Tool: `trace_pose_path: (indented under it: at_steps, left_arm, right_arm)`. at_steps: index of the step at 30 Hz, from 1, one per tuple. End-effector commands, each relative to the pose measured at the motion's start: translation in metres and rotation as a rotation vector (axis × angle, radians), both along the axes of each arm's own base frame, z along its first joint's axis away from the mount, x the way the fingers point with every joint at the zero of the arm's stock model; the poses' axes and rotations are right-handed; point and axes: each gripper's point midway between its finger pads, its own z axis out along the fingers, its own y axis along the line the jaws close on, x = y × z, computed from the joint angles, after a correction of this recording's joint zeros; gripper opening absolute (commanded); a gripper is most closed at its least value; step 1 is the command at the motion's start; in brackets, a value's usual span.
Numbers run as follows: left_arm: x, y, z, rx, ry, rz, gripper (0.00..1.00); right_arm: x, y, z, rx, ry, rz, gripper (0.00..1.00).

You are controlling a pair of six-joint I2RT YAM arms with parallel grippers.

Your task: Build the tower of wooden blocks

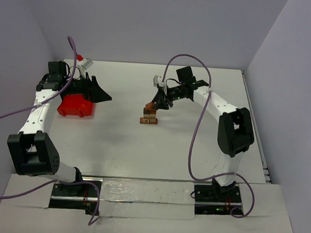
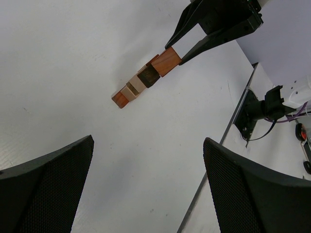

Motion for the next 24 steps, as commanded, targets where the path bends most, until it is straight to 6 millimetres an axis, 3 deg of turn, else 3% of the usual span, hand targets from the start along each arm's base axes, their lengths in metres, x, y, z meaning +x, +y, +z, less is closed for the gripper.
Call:
trace_pose_path:
  at_steps: [1, 24]
  left_arm:
    - [0.0067, -0.0022, 0.017, -0.002, -0.067, -0.02, 0.99]
    - [0.0056, -0.0022, 0.0118, -0.005, -0.061, -0.016, 0.99]
  right_arm:
    - [-0.0002, 0.0031, 0.0078, 0.044, -0.025, 0.03, 0.04]
    - [0.002, 0.0069, -0.0005, 0.045, 0.002, 0.028, 0.05]
